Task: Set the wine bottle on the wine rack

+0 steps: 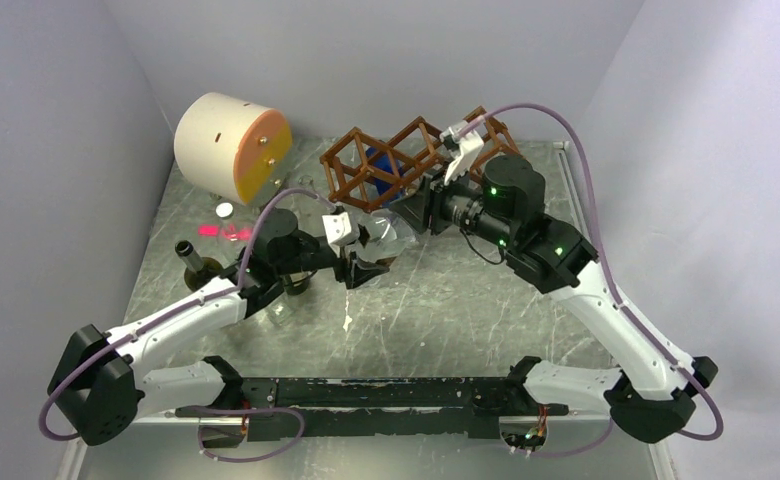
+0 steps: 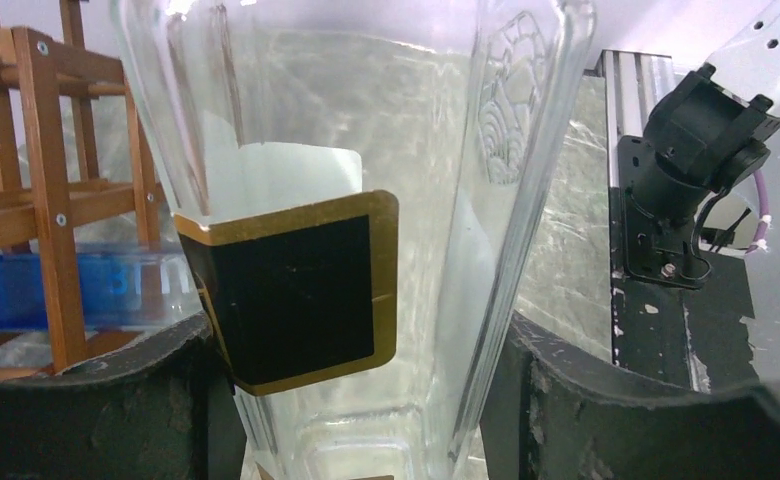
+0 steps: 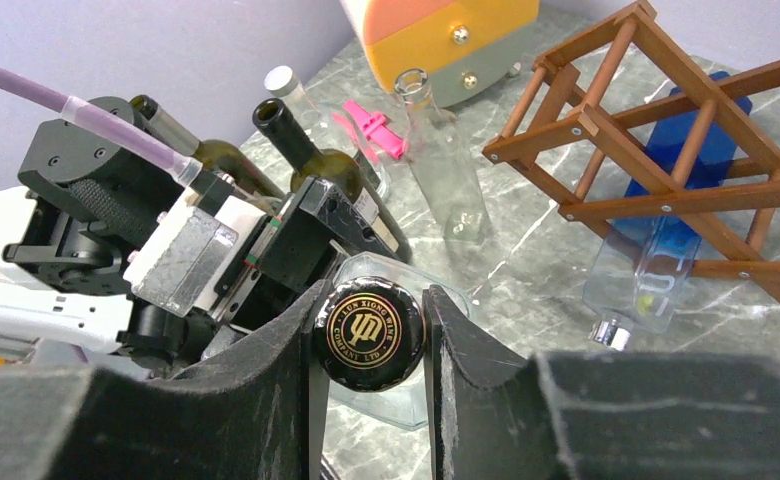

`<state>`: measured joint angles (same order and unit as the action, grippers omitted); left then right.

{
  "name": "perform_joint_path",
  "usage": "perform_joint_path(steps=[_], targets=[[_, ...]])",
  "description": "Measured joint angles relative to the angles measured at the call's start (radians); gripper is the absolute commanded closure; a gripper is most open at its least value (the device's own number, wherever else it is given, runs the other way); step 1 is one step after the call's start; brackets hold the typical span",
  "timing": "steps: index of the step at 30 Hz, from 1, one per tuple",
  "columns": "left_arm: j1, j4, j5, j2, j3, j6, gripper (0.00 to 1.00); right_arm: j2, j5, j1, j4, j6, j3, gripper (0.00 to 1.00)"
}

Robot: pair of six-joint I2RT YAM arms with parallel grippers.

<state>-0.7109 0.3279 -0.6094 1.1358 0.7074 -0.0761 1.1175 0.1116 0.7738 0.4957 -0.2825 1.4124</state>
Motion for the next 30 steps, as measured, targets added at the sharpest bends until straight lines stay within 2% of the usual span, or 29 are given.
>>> perform_joint_path(steps=[3,4,6,10,14,20,30], targets=[[-0.011,0.018,0.003,0.002,0.000,-0.024,0.93,-0.024,-0.002,0.000,0.028,0.008,0.000,0.51],[-0.013,0.019,0.003,0.003,0.000,-0.039,0.93,-0.030,-0.002,0.000,0.035,0.009,0.000,0.42],[-0.014,0.016,0.005,0.006,0.003,-0.096,0.93,-0.047,0.002,0.002,0.042,-0.009,0.000,0.33],[-0.014,-0.071,0.011,0.042,0.045,-0.240,0.93,-0.103,0.005,0.002,0.062,-0.007,0.026,0.29],[-0.014,-0.218,0.020,0.110,0.183,-0.390,0.93,-0.095,0.000,0.002,0.108,0.006,0.154,0.28],[-0.014,-0.266,0.058,0.130,0.305,-0.566,0.93,-0.048,-0.056,0.002,0.185,0.026,0.322,0.27],[-0.031,-0.363,0.173,0.135,0.384,-0.849,0.93,0.014,-0.219,0.002,0.334,0.064,0.383,0.24]])
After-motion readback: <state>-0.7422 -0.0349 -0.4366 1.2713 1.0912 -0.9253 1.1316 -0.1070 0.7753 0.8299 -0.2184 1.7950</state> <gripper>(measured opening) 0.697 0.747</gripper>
